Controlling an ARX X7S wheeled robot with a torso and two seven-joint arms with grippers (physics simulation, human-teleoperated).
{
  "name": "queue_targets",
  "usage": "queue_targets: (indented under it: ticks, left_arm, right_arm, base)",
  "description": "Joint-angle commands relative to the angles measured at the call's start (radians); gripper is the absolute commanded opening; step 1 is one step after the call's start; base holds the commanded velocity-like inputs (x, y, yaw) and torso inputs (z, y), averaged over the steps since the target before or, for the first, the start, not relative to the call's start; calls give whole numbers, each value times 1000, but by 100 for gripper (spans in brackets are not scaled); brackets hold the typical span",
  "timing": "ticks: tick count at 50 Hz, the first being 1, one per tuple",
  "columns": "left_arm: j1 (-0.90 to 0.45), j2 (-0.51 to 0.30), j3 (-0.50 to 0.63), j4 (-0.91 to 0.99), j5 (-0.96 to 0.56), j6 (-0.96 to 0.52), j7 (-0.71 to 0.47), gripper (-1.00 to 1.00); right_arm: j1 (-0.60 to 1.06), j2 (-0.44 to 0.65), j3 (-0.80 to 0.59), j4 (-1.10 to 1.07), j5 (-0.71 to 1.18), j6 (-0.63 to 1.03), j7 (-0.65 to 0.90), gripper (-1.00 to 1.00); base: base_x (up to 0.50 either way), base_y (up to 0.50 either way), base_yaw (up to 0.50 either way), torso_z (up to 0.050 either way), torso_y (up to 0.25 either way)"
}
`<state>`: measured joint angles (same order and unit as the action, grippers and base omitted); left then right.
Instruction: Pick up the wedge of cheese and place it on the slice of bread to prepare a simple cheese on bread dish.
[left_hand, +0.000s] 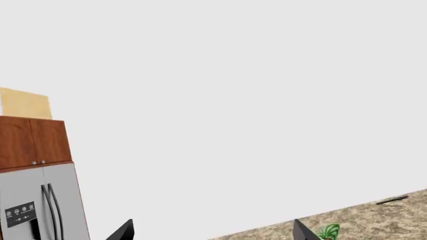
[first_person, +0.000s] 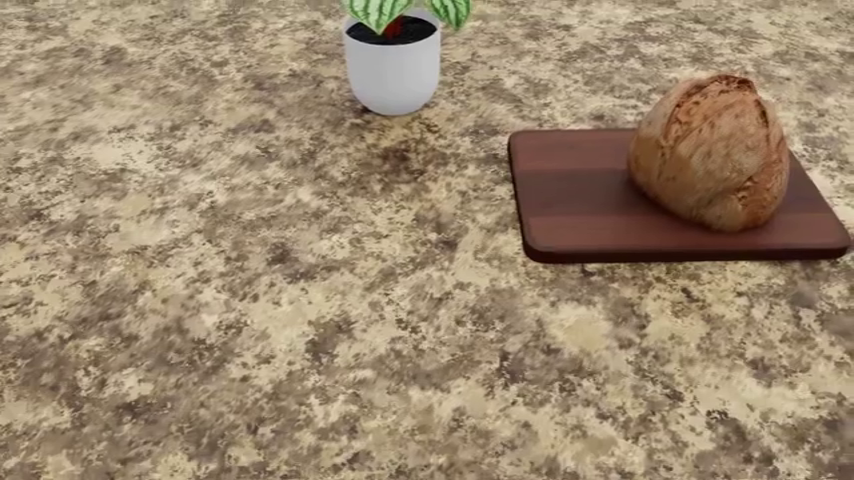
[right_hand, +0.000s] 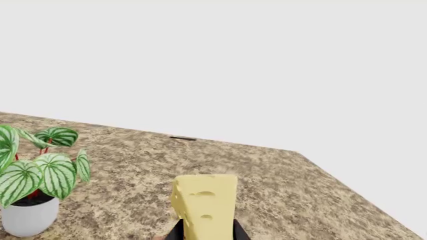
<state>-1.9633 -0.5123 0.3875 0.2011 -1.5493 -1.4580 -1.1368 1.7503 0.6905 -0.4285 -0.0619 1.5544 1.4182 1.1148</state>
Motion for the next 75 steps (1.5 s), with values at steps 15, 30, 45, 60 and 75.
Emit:
queue_targets:
  ticks: [15,30,45,60,75]
  left_arm:
    - [-16,-17,38,-2,-37,26,-23,100]
    - [-18,-27,53,0,-39,44,-19,100]
    - [-28,-35,74,5,-38,54,-11,100]
    - [-9,-55,92,29,5,83,53,100]
    - [-25,-57,111,40,14,89,71,100]
  right_arm:
    - [10,20,-23,-9,18,-8,4,-100]
    - [20,16,-57,-14,-17,-21,-34,-100]
    - [59,-60,-127,76,-185,-127,-220,-100]
    - [303,-198,-222,402,-344,-163,-362,-100]
    - [391,-246,-257,499,-401,-182,-406,-100]
  base:
    - [308,-136,0,0,1]
    - [309,-12,0,0,1]
    - [108,26,0,0,0]
    - [0,0,0,0,0]
    - [0,0,0,0,-65]
